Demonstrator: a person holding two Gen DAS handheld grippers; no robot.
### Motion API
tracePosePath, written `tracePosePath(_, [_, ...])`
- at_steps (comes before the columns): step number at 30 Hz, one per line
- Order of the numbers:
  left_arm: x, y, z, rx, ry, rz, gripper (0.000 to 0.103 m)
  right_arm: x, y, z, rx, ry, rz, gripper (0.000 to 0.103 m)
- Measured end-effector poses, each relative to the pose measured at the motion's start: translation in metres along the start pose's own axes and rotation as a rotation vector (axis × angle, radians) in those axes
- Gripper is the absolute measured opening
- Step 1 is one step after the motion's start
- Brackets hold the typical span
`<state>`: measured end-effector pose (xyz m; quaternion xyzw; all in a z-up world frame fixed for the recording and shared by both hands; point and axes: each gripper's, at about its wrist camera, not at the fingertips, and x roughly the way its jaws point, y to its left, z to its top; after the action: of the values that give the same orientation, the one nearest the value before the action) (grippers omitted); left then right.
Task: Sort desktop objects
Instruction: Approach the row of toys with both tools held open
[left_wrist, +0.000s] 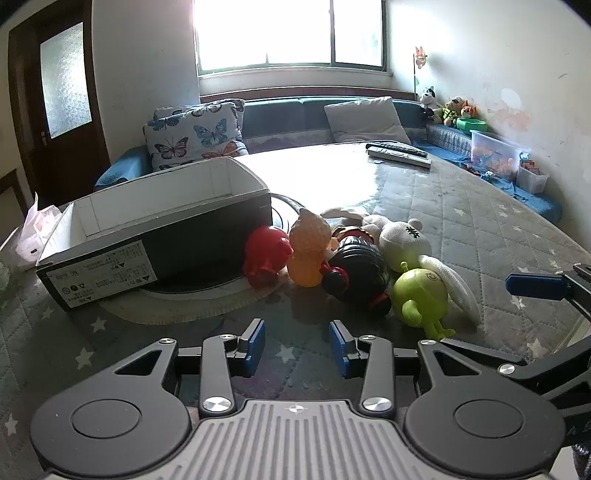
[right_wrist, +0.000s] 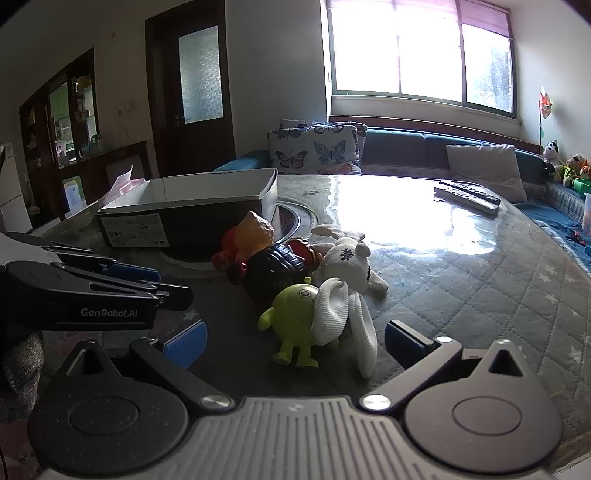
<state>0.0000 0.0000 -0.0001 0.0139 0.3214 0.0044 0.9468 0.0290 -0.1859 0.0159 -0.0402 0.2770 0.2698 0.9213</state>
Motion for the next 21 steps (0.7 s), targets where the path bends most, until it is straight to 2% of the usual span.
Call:
tracePosePath(9, [0.0075, -0.0027, -0.002, 0.02, 0.045, 0.013, 0.042, -0.0014, 0.0037, 0.0017, -0.023, 0.024, 0.01, 0.103])
tracePosePath(21, [0.004, -0.0027, -0.0021, 0.031, 0.047, 0.012, 0.041, 0.0044, 0.0055, -0.0003, -0.032, 0.025, 0.005, 0.103])
